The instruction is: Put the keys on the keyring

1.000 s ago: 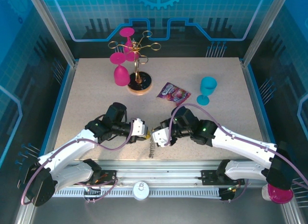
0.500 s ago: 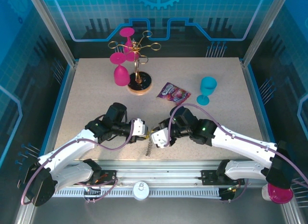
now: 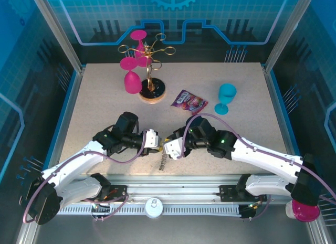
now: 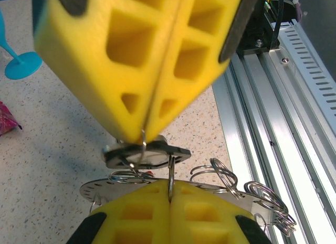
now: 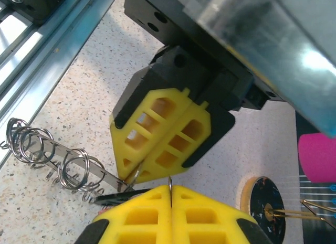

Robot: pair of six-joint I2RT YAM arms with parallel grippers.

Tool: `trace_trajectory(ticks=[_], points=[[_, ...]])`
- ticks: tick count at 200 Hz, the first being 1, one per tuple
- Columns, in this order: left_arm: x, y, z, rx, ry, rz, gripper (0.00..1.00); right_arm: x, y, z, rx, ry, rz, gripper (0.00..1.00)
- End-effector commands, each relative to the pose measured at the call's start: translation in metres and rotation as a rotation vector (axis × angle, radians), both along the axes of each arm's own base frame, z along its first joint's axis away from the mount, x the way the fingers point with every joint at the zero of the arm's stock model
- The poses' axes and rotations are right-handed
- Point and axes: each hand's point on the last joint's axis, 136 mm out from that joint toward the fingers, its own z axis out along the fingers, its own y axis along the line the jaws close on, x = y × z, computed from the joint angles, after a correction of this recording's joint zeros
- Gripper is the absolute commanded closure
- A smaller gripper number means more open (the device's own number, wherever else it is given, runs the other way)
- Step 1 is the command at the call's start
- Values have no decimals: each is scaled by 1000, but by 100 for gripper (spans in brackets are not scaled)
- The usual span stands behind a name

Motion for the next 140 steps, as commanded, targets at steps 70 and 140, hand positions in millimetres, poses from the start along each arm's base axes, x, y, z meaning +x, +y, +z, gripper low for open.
trace_trajectory(ticks=[70,140], points=[[-8,-7,26,-75,-45,-69,100,-11,1,-13,-11,66,42,100],[-8,-7,27,-77,-46,-68,100,-14,0,-19,-39,83,59,100]])
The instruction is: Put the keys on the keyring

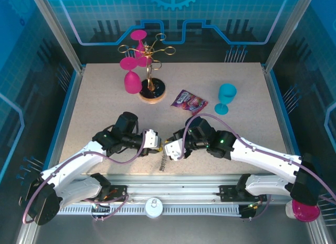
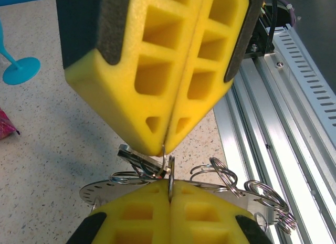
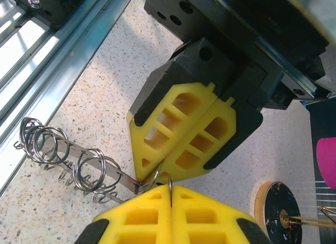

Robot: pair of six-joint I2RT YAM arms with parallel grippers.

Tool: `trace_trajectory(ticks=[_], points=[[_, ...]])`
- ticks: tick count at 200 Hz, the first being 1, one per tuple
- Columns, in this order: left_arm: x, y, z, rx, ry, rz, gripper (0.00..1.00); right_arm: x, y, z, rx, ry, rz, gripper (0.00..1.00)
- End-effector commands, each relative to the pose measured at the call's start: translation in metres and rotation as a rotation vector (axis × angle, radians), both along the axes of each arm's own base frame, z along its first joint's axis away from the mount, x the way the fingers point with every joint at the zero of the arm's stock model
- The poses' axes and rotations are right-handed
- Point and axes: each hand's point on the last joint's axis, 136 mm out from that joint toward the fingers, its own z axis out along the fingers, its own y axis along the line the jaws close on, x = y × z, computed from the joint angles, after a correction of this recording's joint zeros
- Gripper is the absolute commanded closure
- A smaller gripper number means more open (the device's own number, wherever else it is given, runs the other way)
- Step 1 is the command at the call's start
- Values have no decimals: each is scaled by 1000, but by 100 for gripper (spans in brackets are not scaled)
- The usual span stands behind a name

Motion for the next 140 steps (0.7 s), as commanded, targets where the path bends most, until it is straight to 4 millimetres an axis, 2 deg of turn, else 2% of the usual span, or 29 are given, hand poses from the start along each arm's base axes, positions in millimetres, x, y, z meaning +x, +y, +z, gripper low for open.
trace_trajectory(ticks=[1,91,140], points=[[-5,-6,24,-62,-49,-53,100,-7,-1,-9,-24,36,25,100],[-2,-6,23,-56,-48,-38,100,-12,-3,-16,-69,35,55,100],[8,-6,23,-40,-48,10,100,-18,-6,-26,-127,4,84,100]])
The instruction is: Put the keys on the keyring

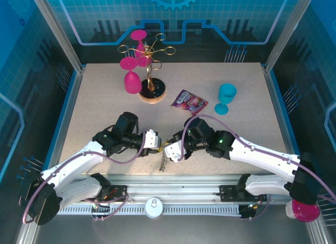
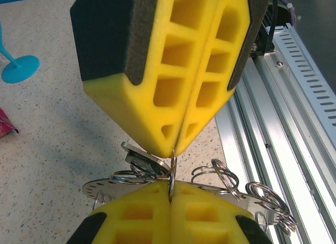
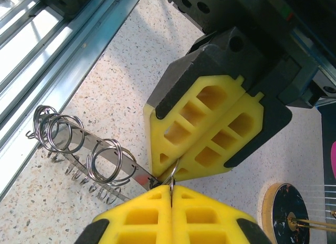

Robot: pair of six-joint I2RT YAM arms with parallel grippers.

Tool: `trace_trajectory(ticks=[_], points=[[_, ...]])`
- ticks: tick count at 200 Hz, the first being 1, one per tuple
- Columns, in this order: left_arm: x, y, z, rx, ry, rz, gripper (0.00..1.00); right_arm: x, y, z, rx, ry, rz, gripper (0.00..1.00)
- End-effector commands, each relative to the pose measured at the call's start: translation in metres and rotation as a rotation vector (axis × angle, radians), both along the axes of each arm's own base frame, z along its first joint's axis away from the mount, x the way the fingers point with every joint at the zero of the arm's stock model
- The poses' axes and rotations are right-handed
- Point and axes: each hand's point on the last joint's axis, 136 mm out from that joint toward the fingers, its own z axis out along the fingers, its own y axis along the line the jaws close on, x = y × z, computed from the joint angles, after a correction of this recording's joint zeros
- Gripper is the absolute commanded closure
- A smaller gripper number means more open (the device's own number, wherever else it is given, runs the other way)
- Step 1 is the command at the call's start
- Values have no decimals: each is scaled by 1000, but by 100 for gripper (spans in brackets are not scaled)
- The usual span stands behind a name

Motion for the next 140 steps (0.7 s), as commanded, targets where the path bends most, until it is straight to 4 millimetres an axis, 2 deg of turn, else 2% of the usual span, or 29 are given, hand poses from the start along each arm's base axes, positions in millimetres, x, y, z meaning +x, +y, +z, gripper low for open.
trace_trajectory(ticks=[1,75,140], points=[[7,-6,24,-44,-50,4,100,-13,-4,-16,-80,10,53,100],[16,-5,26,-44,-82,50,100,-15,-6,-25,-128,-10,62,100],[22,-5,27,-52,-101,84,100,-20,-2,-23,-110,2,83,100]])
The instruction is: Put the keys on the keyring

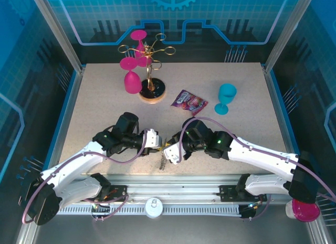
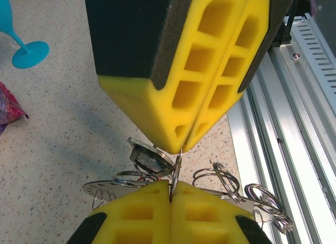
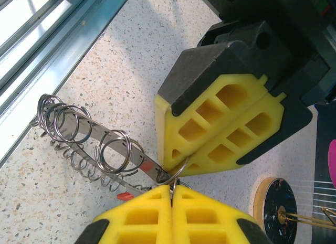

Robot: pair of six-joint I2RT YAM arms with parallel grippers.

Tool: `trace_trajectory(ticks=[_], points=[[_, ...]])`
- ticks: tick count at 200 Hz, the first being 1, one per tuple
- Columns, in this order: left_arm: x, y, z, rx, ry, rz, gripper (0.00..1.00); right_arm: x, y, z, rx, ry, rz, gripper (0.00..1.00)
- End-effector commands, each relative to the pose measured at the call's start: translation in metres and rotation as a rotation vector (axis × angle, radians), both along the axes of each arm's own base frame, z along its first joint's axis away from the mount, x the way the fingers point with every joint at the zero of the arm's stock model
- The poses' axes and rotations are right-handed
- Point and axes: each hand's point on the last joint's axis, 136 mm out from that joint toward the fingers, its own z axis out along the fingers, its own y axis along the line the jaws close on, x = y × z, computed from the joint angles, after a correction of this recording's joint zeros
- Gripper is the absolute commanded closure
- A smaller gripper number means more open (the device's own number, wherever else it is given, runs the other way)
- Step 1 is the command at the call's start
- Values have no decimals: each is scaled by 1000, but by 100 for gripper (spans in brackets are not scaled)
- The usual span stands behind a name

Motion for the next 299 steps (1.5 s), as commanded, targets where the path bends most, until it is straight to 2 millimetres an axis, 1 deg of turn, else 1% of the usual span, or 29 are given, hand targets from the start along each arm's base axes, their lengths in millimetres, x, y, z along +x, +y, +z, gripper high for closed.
trace_trajectory(ticks=[1,39,41,45,80,104,138,168,186,200,202,204,254,299], points=[[14,-7,31,-83,-100,28,100,-24,-1,-14,-57,62,76,100],[14,-7,35,-101,-109,36,100,-25,1,-12,-44,76,71,100],[14,-7,35,-102,-110,36,100,-23,5,-3,-24,66,70,100],[14,-7,36,-105,-114,35,100,-22,6,1,-15,66,65,100],[15,-7,39,-124,-141,47,100,-18,11,5,6,89,39,100],[21,-5,39,-119,-164,81,100,-20,10,2,-6,102,46,100],[32,-3,41,-116,-194,128,100,-23,2,-6,-45,101,50,100],[36,-3,44,-125,-201,151,100,-19,-2,-9,-66,57,43,100],[37,-3,44,-127,-193,153,100,-14,-2,-9,-65,17,34,100],[37,-3,43,-126,-190,155,100,-9,2,-1,-39,-25,25,100],[37,-4,43,-127,-191,155,100,-11,-1,-8,-51,-20,26,100],[37,-3,43,-127,-189,156,100,-11,-1,-10,-51,-19,24,100],[38,-4,50,-162,-173,179,100,-3,4,4,59,-76,-26,100],[34,-8,61,-248,-88,204,100,2,5,5,118,-73,-88,100]])
